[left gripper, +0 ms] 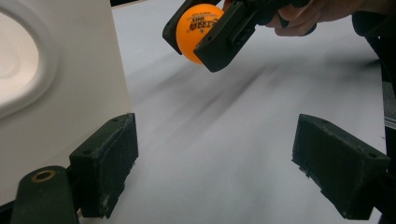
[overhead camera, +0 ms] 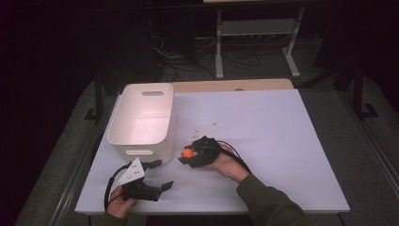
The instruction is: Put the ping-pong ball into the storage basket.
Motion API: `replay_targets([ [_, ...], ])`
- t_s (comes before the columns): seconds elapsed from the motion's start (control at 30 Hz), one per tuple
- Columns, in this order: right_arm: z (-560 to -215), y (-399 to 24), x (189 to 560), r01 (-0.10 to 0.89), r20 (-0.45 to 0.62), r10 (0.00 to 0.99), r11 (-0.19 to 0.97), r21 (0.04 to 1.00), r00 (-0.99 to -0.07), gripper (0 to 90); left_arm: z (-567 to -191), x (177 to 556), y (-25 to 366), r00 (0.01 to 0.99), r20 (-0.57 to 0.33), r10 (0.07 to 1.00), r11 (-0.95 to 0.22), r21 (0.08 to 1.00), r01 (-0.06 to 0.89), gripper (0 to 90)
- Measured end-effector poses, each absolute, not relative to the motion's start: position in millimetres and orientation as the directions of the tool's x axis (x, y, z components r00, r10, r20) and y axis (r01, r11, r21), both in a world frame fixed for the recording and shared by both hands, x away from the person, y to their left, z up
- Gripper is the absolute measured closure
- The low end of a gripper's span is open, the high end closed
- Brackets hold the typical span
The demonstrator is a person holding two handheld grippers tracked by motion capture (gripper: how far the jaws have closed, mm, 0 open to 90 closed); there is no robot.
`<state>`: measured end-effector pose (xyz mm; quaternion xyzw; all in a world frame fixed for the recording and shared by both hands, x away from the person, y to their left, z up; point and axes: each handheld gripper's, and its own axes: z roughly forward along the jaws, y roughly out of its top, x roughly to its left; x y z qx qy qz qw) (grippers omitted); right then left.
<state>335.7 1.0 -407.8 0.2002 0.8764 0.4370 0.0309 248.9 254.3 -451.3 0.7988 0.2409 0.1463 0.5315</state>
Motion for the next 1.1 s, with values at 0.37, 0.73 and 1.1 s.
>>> replay_targets([
  [0.37,-394,3,338,0.305,0.112,0.360,0.542,0.783,-0.926,49.9,-451,249,254,0.842,-0.019,0.540,-0.320,0.920,0.226,14.1],
  [0.73,-379,3,341,0.286,0.094,0.355,0.539,0.793,-0.930,49.9,-451,249,255,0.842,-0.018,0.539,-0.323,0.919,0.226,14.1],
  [1.1,-370,3,343,0.277,0.086,0.354,0.536,0.798,-0.931,49.9,-451,249,254,0.842,-0.018,0.539,-0.323,0.919,0.227,14.1],
])
